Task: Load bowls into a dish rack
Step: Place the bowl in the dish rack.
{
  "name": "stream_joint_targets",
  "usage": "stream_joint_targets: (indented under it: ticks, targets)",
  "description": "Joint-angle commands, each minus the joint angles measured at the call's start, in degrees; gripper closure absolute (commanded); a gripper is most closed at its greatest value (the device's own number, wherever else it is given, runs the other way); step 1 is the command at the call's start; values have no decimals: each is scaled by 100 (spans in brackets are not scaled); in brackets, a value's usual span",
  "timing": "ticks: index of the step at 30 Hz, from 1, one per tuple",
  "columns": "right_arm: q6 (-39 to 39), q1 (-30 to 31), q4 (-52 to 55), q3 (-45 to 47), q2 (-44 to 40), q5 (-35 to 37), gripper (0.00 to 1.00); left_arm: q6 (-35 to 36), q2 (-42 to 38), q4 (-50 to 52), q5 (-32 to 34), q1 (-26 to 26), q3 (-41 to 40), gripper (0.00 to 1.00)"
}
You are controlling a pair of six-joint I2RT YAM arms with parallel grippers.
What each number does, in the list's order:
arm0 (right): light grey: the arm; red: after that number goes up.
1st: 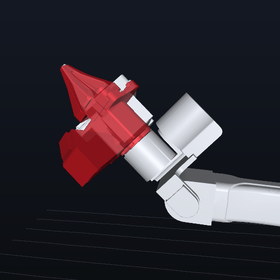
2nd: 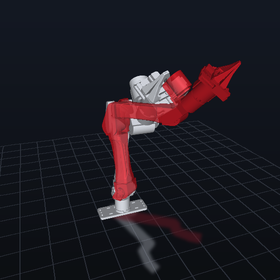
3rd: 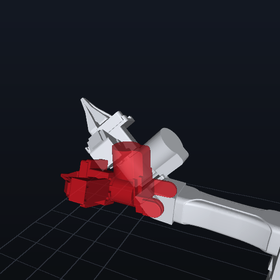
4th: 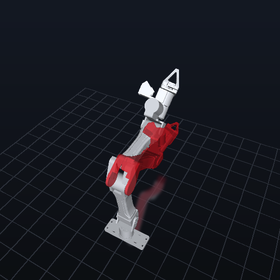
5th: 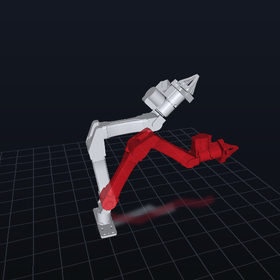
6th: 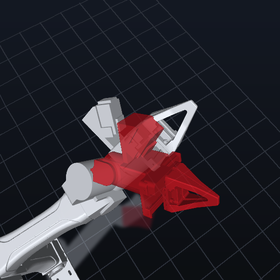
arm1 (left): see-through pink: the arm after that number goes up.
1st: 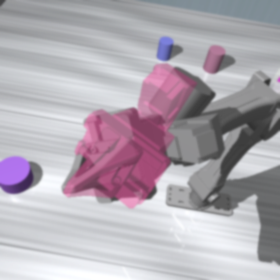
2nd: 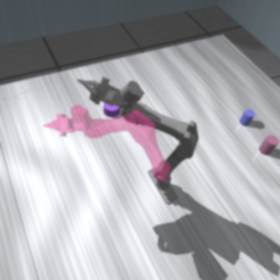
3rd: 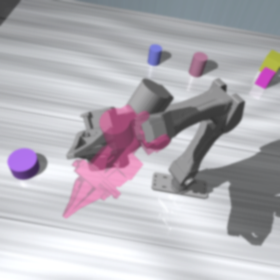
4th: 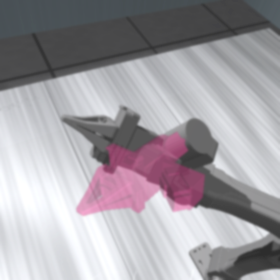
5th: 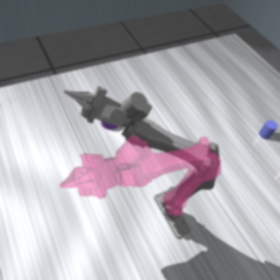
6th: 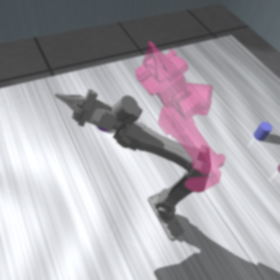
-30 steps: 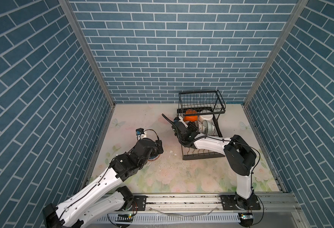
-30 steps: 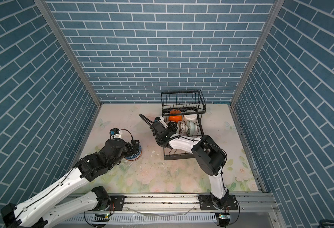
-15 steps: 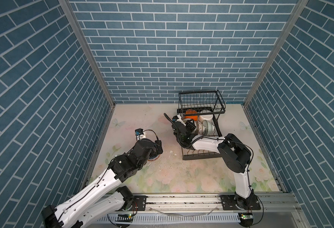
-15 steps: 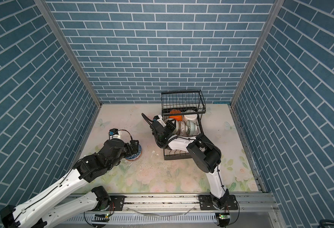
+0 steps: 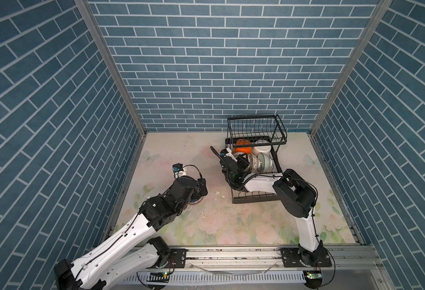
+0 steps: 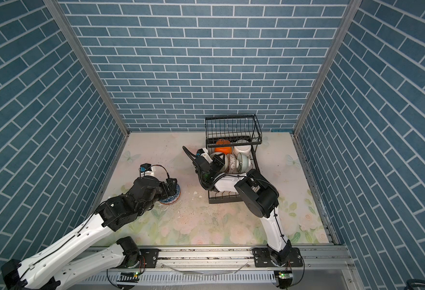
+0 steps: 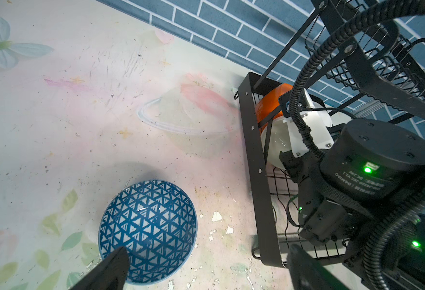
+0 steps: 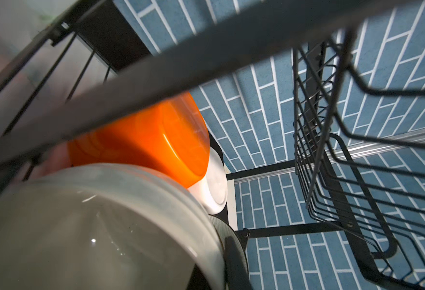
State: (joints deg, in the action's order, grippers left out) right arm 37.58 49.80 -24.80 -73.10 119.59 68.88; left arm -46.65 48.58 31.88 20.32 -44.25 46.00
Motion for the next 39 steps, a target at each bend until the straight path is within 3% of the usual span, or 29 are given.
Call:
stream_joint_targets:
  ticks: [1,25,39]
  targets:
    - [111,-84,-433,95,87,152,100,22,20,43,4,30,-47,0]
    - [311,145,-255,-134,565,300,100,34,-50,64,29,30,-116,0]
    - [-90,411,705,-588,951,304,100,47,-183,70,65,35,-212,0]
